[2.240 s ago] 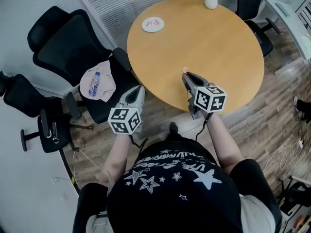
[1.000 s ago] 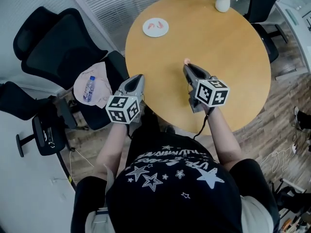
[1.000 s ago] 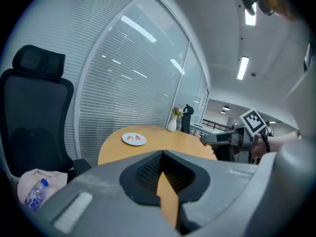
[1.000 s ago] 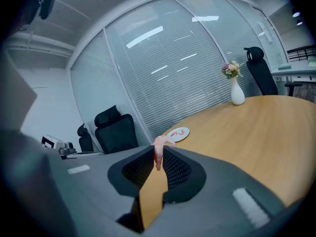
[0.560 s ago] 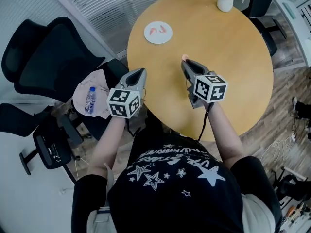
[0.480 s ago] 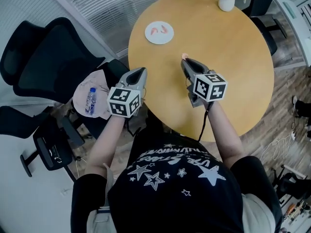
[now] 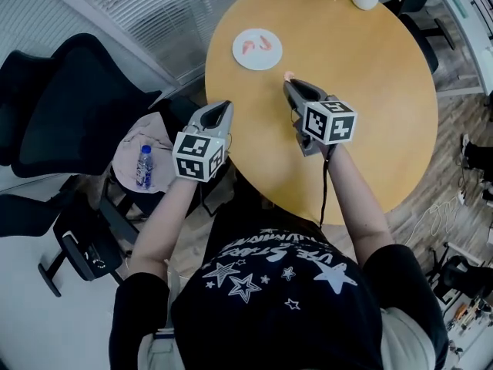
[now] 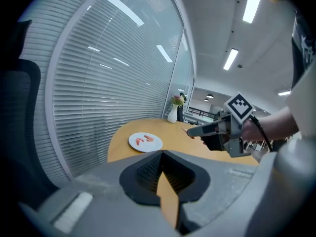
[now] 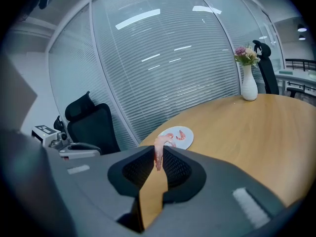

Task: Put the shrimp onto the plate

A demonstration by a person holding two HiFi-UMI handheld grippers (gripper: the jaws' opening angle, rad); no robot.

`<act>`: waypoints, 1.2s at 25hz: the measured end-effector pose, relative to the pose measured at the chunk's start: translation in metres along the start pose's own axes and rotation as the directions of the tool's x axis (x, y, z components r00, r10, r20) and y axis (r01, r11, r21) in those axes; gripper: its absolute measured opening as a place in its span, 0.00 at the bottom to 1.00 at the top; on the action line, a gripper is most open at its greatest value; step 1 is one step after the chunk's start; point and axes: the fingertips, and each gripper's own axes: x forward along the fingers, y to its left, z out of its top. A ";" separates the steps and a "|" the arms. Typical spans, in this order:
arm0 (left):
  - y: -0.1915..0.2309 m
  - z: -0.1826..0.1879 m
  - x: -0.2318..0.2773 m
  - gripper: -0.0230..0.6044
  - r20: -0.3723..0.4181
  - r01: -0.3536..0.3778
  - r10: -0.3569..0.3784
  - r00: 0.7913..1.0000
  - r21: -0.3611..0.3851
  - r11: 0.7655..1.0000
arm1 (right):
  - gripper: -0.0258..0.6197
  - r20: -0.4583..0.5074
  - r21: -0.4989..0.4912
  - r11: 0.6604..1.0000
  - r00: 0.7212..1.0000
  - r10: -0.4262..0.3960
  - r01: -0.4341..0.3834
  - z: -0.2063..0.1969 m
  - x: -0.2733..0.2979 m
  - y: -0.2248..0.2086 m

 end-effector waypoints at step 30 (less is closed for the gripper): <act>0.063 -0.012 0.055 0.04 -0.032 0.013 -0.015 0.999 -0.065 0.998 | 0.13 -0.277 -0.252 0.963 0.947 -0.163 0.092 -0.022 0.162 -0.034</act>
